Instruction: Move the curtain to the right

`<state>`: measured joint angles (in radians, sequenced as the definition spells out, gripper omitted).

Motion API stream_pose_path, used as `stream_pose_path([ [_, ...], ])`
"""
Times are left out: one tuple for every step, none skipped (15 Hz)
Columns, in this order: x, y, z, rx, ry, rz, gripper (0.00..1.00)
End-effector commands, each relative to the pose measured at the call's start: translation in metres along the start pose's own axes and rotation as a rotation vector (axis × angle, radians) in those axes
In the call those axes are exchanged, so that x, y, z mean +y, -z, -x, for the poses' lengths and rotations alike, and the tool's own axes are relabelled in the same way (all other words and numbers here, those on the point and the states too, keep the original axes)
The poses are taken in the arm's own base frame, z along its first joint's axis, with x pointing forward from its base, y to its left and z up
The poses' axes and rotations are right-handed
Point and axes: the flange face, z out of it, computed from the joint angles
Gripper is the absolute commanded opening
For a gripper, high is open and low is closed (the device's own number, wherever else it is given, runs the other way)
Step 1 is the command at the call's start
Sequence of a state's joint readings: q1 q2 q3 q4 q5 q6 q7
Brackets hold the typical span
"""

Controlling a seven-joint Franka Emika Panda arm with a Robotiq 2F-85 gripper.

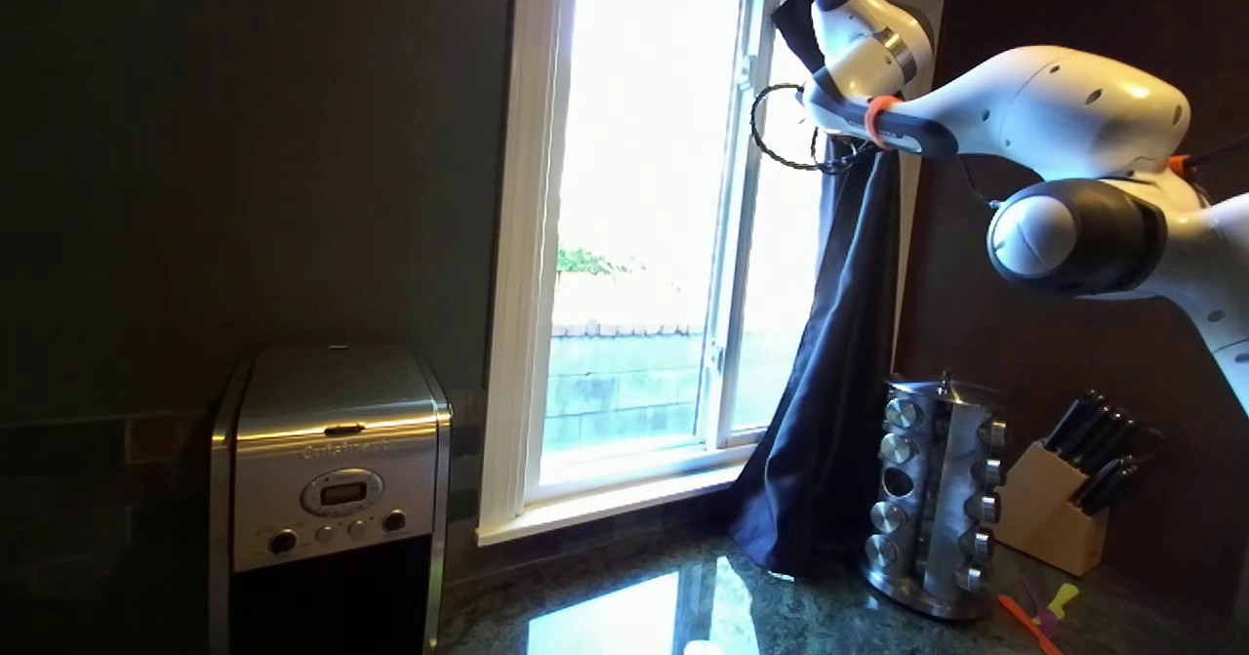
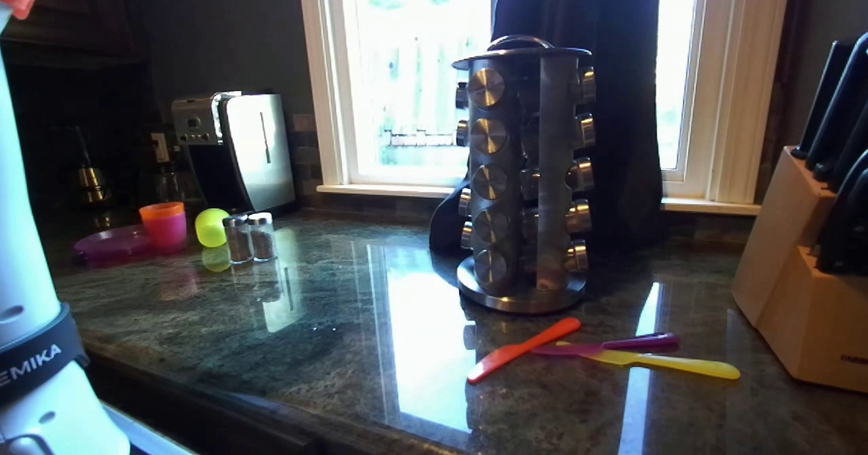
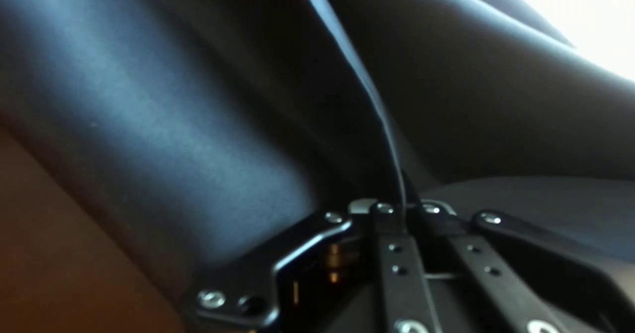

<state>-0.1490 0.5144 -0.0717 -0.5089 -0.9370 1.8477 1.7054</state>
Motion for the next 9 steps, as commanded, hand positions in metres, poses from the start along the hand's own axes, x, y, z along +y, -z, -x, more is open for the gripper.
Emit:
stream_pose_path([
  [0.017, -0.035, -0.011, 0.017, -0.114, 0.120, 0.01],
  [0.017, -0.033, -0.012, 0.015, -0.130, 0.118, 0.01],
  [0.019, -0.037, -0.014, 0.010, -0.148, 0.128, 0.01],
  [0.021, -0.041, -0.020, 0.010, -0.172, 0.142, 0.01],
  [0.022, -0.043, -0.020, 0.004, -0.191, 0.149, 0.01],
  [0.022, -0.039, -0.017, -0.029, -0.206, 0.156, 0.01],
  [0.008, -0.020, -0.021, -0.012, -0.147, 0.047, 0.02],
  [0.008, -0.020, -0.021, -0.022, -0.158, 0.050, 0.02],
  [0.008, -0.020, -0.020, -0.027, -0.164, 0.051, 0.02],
])
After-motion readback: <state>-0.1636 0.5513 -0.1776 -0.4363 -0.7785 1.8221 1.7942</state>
